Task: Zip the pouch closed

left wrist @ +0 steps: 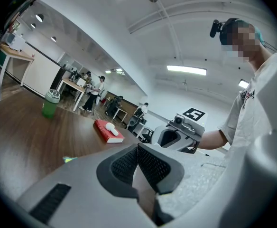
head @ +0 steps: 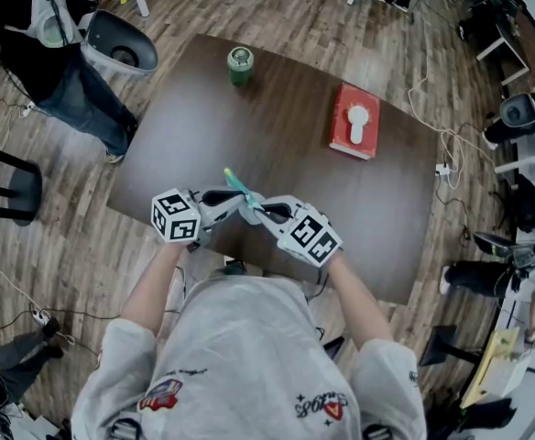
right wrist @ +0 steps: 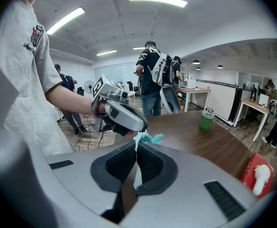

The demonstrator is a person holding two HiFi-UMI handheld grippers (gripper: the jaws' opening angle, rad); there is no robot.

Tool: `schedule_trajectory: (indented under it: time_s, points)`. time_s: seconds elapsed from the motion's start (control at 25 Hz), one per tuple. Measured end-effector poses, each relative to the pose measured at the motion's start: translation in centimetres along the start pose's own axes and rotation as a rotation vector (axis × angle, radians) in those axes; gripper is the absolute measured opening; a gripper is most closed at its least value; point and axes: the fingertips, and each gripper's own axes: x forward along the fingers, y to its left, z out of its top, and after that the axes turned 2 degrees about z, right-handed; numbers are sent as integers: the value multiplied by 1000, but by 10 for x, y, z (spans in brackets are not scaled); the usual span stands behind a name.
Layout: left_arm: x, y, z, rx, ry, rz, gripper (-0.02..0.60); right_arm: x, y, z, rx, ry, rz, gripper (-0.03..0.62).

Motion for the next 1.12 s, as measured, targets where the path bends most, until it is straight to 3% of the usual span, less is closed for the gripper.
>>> schedule_trajectory:
  time_s: [1.12]
  points:
    - [-13,30,-18,-14,28,79,5,0,3,-7,21,-11,12,11]
